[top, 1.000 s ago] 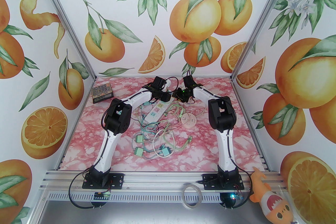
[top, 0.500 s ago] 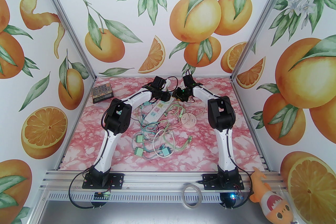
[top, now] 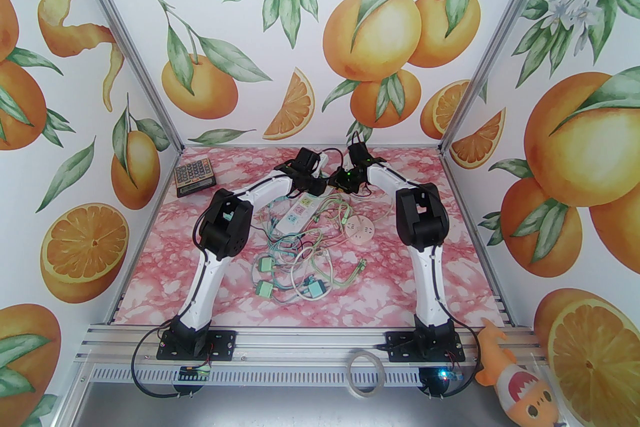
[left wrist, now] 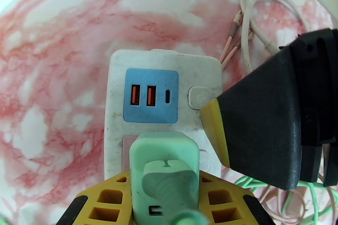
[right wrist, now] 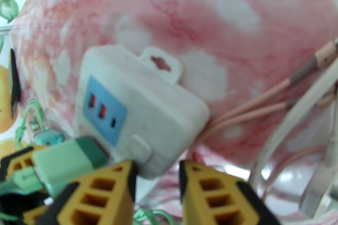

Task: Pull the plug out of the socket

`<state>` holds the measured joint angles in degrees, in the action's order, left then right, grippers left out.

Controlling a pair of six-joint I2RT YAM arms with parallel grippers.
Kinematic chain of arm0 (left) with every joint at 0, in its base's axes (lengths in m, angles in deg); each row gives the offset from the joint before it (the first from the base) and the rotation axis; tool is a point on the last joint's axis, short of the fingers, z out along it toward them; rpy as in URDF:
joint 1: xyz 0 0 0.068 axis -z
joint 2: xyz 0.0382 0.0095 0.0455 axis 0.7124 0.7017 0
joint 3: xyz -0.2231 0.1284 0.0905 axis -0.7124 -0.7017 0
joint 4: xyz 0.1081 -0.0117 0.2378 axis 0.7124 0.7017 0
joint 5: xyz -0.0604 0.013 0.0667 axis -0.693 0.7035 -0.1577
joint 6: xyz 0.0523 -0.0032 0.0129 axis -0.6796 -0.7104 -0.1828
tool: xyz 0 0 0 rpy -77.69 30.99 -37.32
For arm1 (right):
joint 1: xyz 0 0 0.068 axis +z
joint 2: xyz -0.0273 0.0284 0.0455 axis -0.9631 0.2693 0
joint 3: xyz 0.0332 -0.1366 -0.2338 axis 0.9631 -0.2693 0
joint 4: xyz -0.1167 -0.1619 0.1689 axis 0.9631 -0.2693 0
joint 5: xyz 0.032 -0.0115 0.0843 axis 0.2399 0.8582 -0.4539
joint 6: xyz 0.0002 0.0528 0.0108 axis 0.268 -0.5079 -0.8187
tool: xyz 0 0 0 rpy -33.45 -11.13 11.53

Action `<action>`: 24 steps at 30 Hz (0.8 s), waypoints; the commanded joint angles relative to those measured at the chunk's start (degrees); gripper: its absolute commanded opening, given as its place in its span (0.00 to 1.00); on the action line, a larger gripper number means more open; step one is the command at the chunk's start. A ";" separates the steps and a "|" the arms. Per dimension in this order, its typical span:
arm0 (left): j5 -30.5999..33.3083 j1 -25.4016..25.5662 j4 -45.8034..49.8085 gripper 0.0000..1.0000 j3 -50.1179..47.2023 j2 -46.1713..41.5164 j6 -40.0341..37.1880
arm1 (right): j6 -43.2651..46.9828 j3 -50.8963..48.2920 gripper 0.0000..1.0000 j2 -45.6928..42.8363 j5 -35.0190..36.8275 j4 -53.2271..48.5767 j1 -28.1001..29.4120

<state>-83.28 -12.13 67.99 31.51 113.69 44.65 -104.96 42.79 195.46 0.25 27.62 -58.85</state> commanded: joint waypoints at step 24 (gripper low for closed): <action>-7.72 -3.51 -4.62 0.14 -2.91 -9.02 7.08 | 1.68 -2.49 0.32 1.97 5.89 -8.89 0.97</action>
<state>-92.17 -16.90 63.58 28.39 108.51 52.81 -104.74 42.75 195.16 1.41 26.92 -58.30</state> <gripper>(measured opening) 0.288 0.317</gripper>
